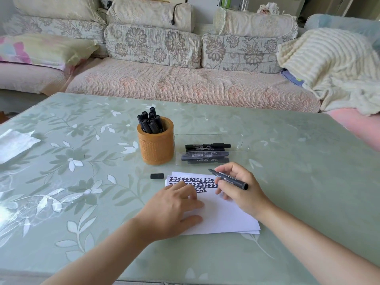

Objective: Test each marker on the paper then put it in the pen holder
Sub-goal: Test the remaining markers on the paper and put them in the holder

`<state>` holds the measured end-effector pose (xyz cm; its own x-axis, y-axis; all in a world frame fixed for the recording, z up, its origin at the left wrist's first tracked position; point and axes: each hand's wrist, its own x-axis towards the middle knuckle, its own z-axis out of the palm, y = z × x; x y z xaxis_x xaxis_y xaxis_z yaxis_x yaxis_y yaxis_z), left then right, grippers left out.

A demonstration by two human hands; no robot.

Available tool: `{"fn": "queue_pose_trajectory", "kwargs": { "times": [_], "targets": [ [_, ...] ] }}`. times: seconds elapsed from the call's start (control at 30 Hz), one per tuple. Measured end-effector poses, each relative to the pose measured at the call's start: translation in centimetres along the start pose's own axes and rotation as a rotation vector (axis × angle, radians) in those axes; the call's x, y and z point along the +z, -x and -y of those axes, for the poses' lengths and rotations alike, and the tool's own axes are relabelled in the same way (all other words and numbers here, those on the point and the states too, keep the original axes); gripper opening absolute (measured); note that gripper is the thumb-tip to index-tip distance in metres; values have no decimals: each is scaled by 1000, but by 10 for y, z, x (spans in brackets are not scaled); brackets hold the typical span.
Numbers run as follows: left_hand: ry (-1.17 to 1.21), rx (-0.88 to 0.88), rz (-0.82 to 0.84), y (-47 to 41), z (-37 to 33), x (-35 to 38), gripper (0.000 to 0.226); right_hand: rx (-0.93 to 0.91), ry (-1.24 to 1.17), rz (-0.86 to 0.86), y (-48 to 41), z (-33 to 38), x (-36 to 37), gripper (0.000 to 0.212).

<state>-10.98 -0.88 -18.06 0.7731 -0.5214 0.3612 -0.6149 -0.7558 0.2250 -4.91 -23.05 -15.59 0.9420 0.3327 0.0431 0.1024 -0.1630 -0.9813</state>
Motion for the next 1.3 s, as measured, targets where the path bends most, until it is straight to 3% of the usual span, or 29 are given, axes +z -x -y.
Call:
{"fn": "queue_pose_trajectory", "kwargs": {
  "times": [0.13, 0.5, 1.3],
  "targets": [
    [-10, -43, 14, 1, 4, -3, 28, 56, -24, -80, -10, -4, 8, 5],
    [-22, -94, 0, 2, 3, -1, 27, 17, 136, -59, -15, -15, 14, 29],
    [-28, -124, 4, 2, 3, 0, 27, -120, 294, -10, -13, -17, 14, 31]
  ]
}}
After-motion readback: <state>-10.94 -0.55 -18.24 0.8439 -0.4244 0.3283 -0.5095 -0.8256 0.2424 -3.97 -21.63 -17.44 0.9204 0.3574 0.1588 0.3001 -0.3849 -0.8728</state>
